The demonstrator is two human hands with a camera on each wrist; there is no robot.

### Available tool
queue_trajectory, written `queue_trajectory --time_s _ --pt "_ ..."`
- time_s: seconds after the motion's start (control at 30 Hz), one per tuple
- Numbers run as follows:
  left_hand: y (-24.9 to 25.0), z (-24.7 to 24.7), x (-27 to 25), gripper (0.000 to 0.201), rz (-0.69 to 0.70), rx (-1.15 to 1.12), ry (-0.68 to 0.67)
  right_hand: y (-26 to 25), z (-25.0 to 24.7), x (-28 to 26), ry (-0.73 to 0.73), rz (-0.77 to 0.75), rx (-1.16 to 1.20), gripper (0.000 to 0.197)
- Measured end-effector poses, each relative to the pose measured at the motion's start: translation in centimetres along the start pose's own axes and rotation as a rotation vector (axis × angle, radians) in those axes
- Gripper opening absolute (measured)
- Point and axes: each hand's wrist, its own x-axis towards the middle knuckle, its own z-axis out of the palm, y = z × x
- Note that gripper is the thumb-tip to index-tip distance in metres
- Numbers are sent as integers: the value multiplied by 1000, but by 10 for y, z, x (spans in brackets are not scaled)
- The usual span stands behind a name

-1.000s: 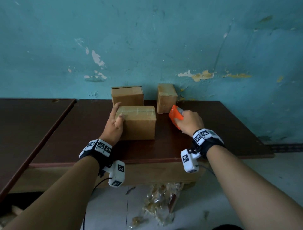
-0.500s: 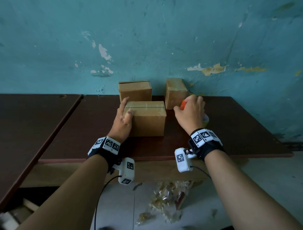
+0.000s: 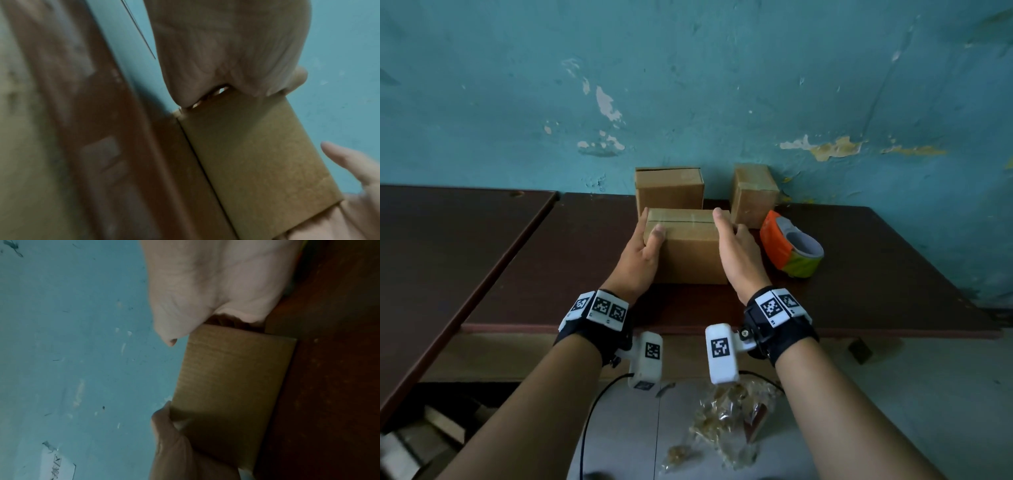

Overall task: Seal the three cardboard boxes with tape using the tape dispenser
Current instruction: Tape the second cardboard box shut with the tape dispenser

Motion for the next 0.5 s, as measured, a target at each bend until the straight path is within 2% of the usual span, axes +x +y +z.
queue_trajectory --time_s 0.1,0.2,0.23,0.3,0.4,0.43,0.5 --pt "3 -4 -1 82 -64 -49 -30 -2 5 0 28 15 49 102" --pt "8 -7 -6 71 -175 -216 -62 -7 9 0 74 -14 62 119" --pt "10 -7 -7 70 -215 -271 -58 -6 11 4 79 -26 58 118" --pt "15 -7 -9 74 -249 -340 -2 -8 15 5 79 -41 22 108" --pt "28 -4 -8 73 -202 -324 107 -15 18 3 67 -74 9 121" --pt "32 -3 -7 69 -181 -298 134 -16 17 3 67 -90 13 117" --pt "35 -3 -6 57 -136 -239 157 -18 16 1 70 -119 32 92"
